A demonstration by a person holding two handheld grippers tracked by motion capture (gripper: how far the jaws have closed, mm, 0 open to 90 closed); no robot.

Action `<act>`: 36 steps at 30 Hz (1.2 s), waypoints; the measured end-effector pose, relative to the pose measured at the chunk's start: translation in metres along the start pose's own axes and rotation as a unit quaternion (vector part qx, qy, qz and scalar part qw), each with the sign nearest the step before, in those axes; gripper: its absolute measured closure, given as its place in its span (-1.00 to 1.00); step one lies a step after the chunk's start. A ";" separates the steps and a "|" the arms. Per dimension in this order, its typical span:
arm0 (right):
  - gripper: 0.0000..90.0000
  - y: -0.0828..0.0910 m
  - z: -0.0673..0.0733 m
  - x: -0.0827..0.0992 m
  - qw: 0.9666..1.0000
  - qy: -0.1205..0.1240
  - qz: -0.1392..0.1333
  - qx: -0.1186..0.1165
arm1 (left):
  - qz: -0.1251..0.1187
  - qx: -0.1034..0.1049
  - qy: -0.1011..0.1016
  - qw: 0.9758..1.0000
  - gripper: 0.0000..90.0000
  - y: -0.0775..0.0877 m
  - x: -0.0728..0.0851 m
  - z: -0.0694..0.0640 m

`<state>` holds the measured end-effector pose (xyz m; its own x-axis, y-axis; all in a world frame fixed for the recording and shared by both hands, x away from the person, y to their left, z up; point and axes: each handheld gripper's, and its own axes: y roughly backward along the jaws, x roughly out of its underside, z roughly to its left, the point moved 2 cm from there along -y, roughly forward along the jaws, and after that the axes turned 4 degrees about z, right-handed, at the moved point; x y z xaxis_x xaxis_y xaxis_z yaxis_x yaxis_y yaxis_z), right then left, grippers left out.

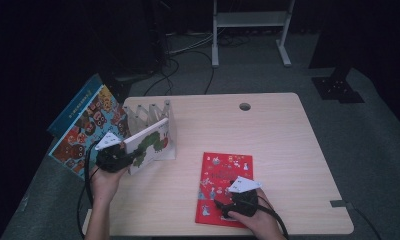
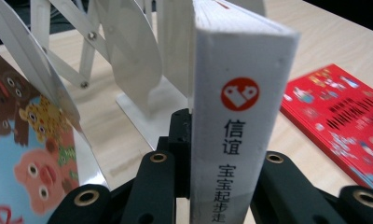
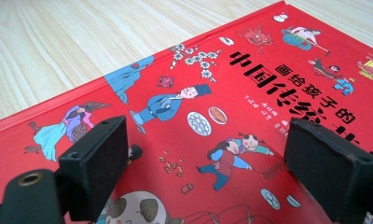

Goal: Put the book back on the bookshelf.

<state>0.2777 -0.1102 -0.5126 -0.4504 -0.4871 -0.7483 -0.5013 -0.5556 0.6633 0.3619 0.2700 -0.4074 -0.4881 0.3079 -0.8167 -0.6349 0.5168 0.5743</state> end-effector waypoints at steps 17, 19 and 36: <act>-0.72 0.000 -0.001 0.000 1.000 -0.001 0.001 0.000 | -0.014 -0.034 0.018 0.999 0.67 -0.041 -0.010 0.009; -0.72 -0.001 -0.001 0.000 1.000 -0.001 0.001 0.000 | -0.013 -0.038 0.017 0.999 0.67 -0.044 -0.009 0.008; -0.72 -0.001 -0.001 -0.001 1.000 0.000 0.000 0.000 | 0.029 -0.039 0.014 0.999 0.66 -0.062 0.004 0.006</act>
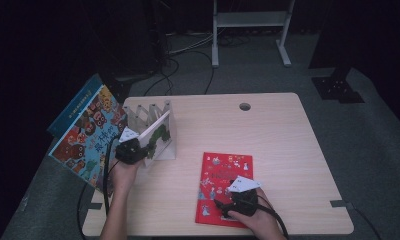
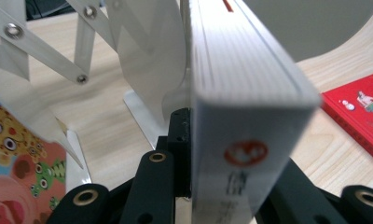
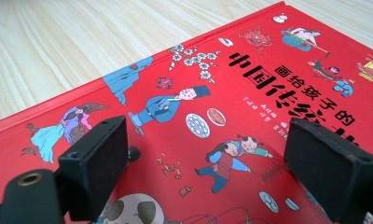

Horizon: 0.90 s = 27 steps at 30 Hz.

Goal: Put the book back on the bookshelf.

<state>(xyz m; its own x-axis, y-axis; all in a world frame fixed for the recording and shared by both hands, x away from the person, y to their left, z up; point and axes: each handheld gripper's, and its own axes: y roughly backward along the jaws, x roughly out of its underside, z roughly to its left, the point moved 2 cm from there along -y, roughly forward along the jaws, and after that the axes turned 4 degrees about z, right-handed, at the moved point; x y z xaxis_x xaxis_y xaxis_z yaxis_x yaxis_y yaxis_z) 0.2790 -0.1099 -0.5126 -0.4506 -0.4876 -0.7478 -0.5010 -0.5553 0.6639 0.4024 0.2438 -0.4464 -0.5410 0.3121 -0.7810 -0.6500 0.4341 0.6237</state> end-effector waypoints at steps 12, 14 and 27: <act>-0.72 0.000 0.000 0.000 1.000 0.000 0.000 0.000 | 0.038 0.000 -0.008 0.999 0.66 -0.007 0.010 0.001; -0.72 0.000 0.000 0.000 1.000 0.000 0.000 0.000 | 0.038 0.002 -0.007 0.999 0.65 -0.007 0.010 0.001; -0.72 0.000 0.000 0.000 1.000 0.000 0.000 0.000 | 0.049 0.043 -0.028 0.998 0.28 0.022 0.023 0.000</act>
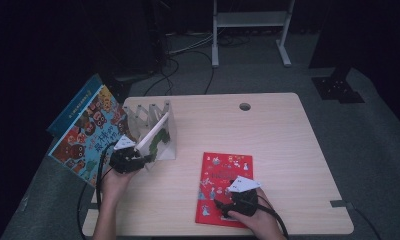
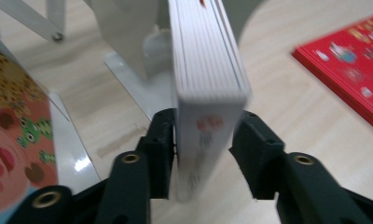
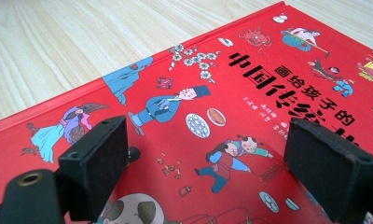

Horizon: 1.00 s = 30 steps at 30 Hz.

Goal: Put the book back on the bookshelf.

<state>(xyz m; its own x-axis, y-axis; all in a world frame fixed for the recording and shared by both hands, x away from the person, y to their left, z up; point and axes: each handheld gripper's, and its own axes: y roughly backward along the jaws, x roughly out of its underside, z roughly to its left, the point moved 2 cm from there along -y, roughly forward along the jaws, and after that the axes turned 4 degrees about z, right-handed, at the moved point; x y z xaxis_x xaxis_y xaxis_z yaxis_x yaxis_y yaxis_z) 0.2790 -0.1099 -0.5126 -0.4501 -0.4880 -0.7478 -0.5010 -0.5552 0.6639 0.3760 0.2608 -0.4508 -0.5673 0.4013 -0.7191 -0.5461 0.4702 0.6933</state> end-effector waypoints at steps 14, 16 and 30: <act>-0.72 0.000 0.000 0.000 1.000 0.000 0.000 0.000 | 0.018 0.009 -0.003 1.000 0.63 0.010 0.014 0.002; -0.72 0.000 0.000 0.000 1.000 0.000 0.000 0.000 | 0.021 0.014 -0.009 1.000 0.63 0.009 0.013 0.000; -0.72 0.000 0.000 0.000 1.000 0.000 0.000 0.000 | 0.010 0.052 -0.031 0.998 0.56 -0.014 -0.004 -0.032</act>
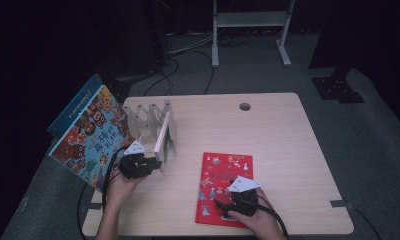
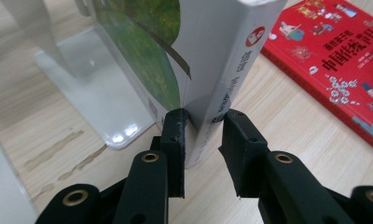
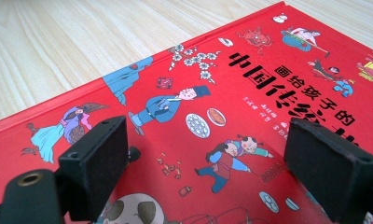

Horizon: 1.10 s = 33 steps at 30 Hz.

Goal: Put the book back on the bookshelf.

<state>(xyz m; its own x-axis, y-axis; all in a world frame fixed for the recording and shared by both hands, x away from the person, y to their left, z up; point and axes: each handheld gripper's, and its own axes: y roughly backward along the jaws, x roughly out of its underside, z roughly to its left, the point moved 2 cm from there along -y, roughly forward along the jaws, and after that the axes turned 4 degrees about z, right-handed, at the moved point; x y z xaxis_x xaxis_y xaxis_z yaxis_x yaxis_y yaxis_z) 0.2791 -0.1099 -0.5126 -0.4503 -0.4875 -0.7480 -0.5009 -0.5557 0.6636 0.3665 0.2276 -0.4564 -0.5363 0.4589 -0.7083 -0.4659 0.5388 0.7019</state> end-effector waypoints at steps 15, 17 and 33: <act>-0.72 0.000 0.000 0.000 1.000 0.000 0.000 0.000 | -0.014 0.028 -0.002 1.000 0.63 -0.015 -0.011 -0.012; -0.72 0.000 0.000 0.000 1.000 0.000 0.000 0.000 | -0.011 0.019 -0.006 1.000 0.56 -0.014 -0.011 -0.012; -0.48 0.004 -0.002 0.001 1.000 0.003 -0.002 -0.006 | -0.007 0.014 -0.025 1.000 0.09 -0.010 -0.008 -0.015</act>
<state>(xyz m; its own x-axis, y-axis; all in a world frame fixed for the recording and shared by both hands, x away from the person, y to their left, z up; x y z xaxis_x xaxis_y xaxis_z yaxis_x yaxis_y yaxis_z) 0.2781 -0.1136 -0.5103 -0.4437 -0.4897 -0.7505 -0.4933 -0.5658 0.6608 0.3647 0.2079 -0.4571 -0.4932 0.4852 -0.7220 -0.4533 0.5651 0.6894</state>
